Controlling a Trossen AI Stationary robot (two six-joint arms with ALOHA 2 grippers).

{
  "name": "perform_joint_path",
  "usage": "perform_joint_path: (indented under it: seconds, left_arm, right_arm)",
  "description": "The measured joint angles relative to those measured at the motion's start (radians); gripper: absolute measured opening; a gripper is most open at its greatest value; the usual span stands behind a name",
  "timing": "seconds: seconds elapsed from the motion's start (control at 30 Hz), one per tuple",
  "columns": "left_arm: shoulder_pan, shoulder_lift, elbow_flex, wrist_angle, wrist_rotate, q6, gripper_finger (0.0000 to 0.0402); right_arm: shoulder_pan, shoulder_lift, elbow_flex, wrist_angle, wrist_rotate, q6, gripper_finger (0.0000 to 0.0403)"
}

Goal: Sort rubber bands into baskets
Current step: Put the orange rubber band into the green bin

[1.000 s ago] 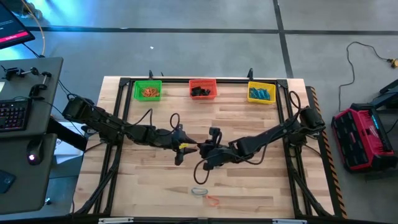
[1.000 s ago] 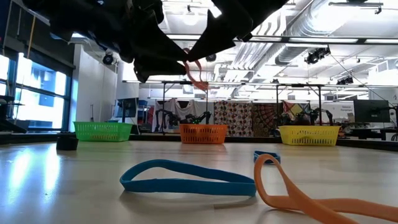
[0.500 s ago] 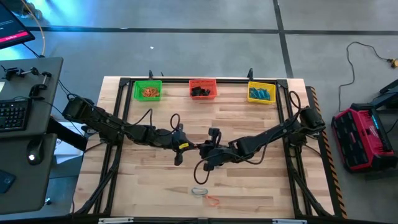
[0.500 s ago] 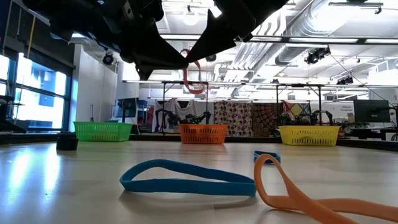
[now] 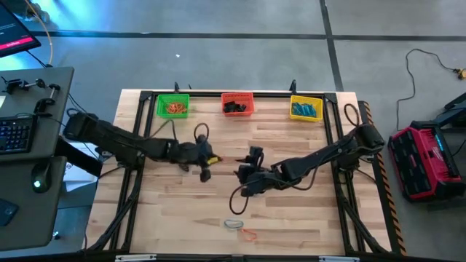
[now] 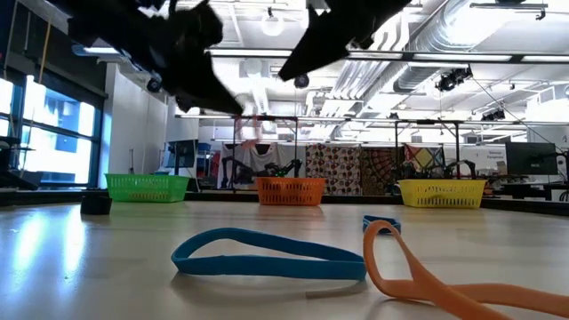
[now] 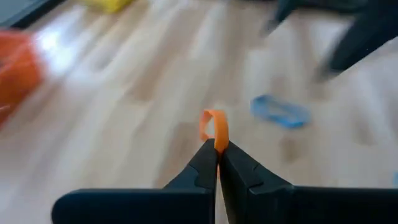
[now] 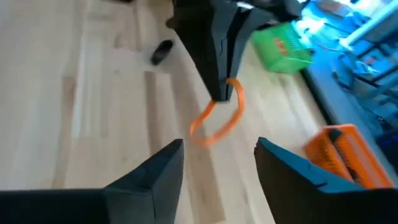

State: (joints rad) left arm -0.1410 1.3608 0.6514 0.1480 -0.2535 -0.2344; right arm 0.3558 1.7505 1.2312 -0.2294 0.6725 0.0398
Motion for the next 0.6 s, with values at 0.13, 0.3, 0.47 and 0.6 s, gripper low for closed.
perform_joint_path:
  seconds: [0.13, 0.3, 0.47, 0.6]
  left_arm:
    - [0.087, -0.105, 0.0, -0.257, -0.06, -0.025, 0.0001]
    - [0.24, -0.229, 0.0, -0.518, -0.101, -0.052, 0.0]
    - [0.447, -0.306, 0.002, -0.64, -0.098, -0.043, 0.0]
    - [0.624, -0.31, 0.041, -0.728, -0.086, 0.023, 0.0]
  right_arm:
    - [0.017, -0.043, 0.0, -0.058, 0.056, 0.036, 0.0172]
    - [0.027, -0.071, 0.0, -0.102, 0.058, 0.069, 0.0112]
    - [0.025, -0.071, -0.001, -0.115, 0.058, 0.076, 0.0038]
    - [0.024, -0.071, -0.002, -0.127, 0.058, 0.075, 0.0005]
